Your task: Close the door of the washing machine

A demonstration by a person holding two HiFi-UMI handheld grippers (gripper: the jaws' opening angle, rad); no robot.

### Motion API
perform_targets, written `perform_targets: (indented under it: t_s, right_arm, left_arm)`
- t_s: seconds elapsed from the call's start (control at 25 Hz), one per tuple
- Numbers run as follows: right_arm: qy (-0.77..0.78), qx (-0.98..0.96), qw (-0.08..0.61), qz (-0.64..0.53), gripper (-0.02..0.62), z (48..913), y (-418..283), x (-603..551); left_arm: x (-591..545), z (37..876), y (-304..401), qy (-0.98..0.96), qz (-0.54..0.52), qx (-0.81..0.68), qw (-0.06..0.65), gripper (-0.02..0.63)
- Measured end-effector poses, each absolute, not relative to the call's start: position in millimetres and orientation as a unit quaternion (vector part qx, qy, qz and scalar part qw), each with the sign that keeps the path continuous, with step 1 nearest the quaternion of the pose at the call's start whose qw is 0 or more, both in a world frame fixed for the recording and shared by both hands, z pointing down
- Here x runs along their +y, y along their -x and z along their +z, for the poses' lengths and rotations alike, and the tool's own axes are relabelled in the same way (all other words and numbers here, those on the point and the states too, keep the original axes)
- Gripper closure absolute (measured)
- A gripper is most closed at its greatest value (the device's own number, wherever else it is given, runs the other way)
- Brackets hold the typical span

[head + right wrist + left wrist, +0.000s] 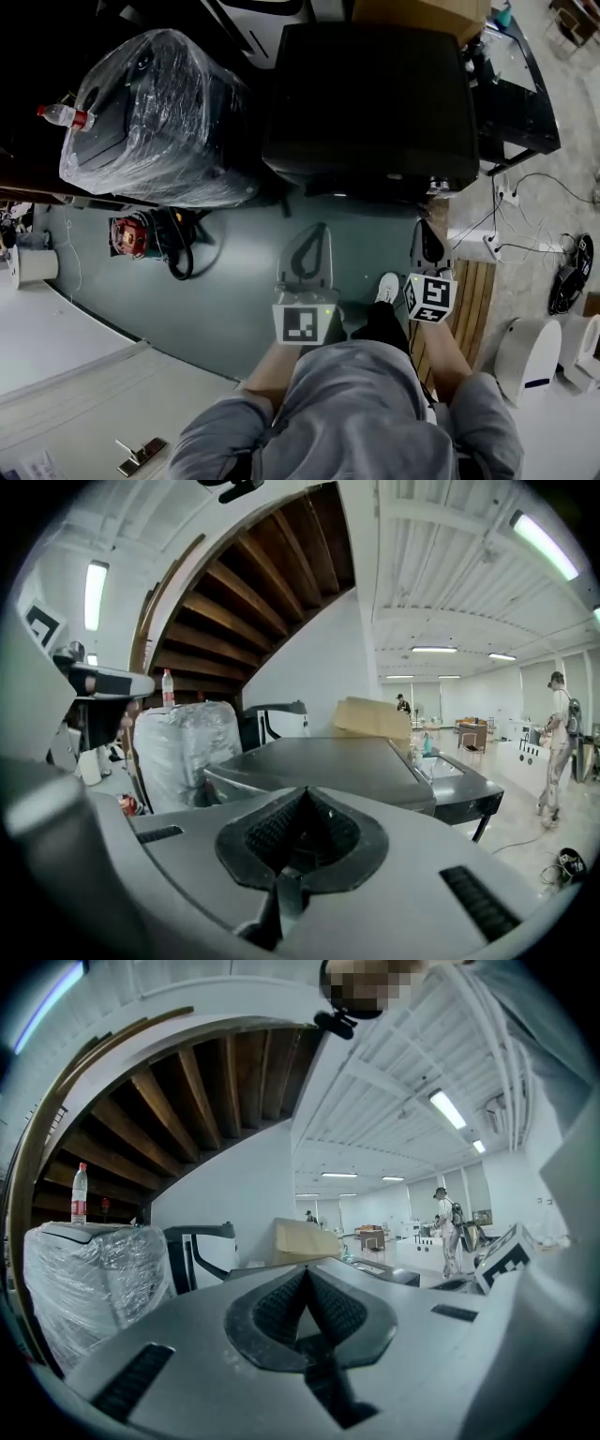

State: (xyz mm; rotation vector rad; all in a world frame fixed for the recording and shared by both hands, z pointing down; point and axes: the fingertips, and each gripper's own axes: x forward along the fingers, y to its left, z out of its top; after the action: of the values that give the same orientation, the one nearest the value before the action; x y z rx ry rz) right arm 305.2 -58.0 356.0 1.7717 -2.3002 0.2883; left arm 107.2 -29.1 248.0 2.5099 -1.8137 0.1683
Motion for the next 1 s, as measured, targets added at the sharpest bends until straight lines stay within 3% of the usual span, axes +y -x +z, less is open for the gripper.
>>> perform_targets:
  t_s: [0.64, 1.0]
  right_arm:
    - [-0.580, -0.814, 0.019, 0.009, 0.595, 208.2, -263.7, -28.3]
    - [-0.589, -0.808, -0.010, 0.003, 0.597, 194.8, -264.9, -17.7]
  left_arm:
    - [-21.9, 212.1, -78.7, -0.803, 0.036, -0.595, 0.001, 0.609]
    - [-14.6, 200.6, -81.4, -0.809, 0.030, -0.587, -0.010, 0.609]
